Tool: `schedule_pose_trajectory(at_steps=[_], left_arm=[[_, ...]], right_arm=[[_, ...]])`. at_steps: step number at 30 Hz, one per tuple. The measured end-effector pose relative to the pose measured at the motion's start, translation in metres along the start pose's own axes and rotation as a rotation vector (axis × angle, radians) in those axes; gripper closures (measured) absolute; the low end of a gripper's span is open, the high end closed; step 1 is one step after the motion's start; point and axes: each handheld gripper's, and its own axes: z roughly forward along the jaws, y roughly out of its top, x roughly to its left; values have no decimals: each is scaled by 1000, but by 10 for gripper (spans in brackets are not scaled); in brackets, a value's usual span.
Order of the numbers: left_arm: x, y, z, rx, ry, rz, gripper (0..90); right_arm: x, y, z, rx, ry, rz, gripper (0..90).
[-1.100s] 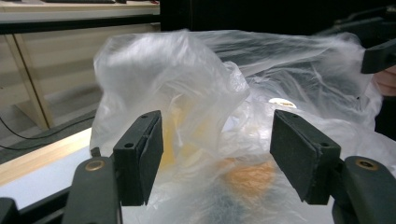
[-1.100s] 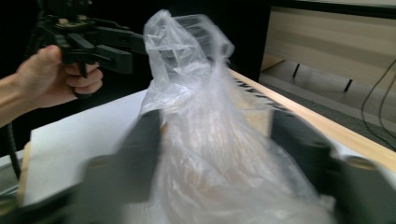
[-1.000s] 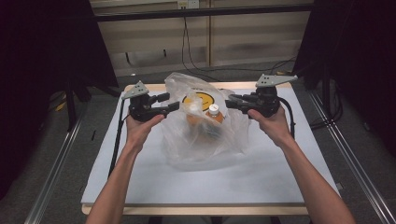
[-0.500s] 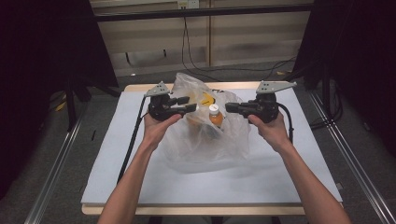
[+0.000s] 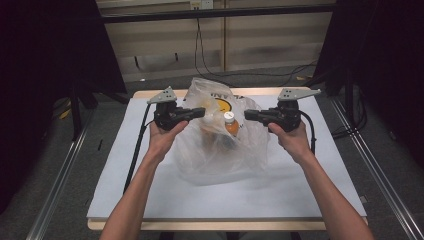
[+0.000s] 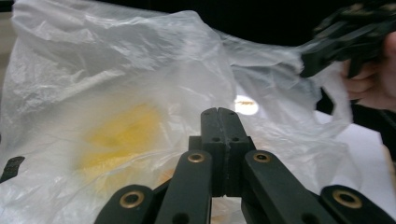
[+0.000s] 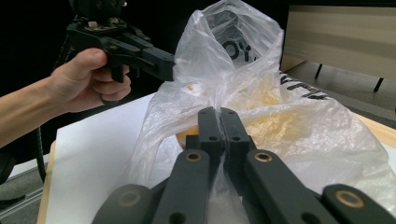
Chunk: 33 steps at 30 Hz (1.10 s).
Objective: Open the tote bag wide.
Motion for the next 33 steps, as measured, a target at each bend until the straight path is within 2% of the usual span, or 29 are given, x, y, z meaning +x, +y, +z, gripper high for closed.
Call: schedule_pose_trajectory(at_steps=[2,3,5,6,7,8,15,19,20,25,31,33], left_arm=[[-3,1,-1,1,-9,9,900],[-4,1,-2,14,14,26,900],[-4,0,-4,15,15,26,900],[-4,-2,-11,17,29,38,900],[-4,-2,-11,17,29,38,900],[-4,-6,-20,28,32,36,900],[-5,-21,-38,50,50,45,900],[-2,-30,-47,38,45,22,900],[-1,-33,-49,38,65,22,900],[2,-41,-52,69,78,17,900],[8,-65,-49,143,92,-6,900],[9,-72,-50,127,86,-30,900]], right_arm=[[0,0,1,0,-4,0,891],[1,-1,1,2,-3,-1,892],[1,-1,1,5,-8,-2,891],[1,-2,-1,7,-11,-9,892],[0,-2,-3,3,-15,-9,892],[-1,-3,-4,-1,-17,-4,893],[-8,-9,-14,-7,-30,12,896],[-8,-12,-19,-27,-26,15,896],[-7,-13,-19,-27,-27,11,897],[-9,-22,-17,-12,-29,22,897],[-15,-30,-16,-3,-44,41,897],[-17,-33,-16,-1,-48,45,897]])
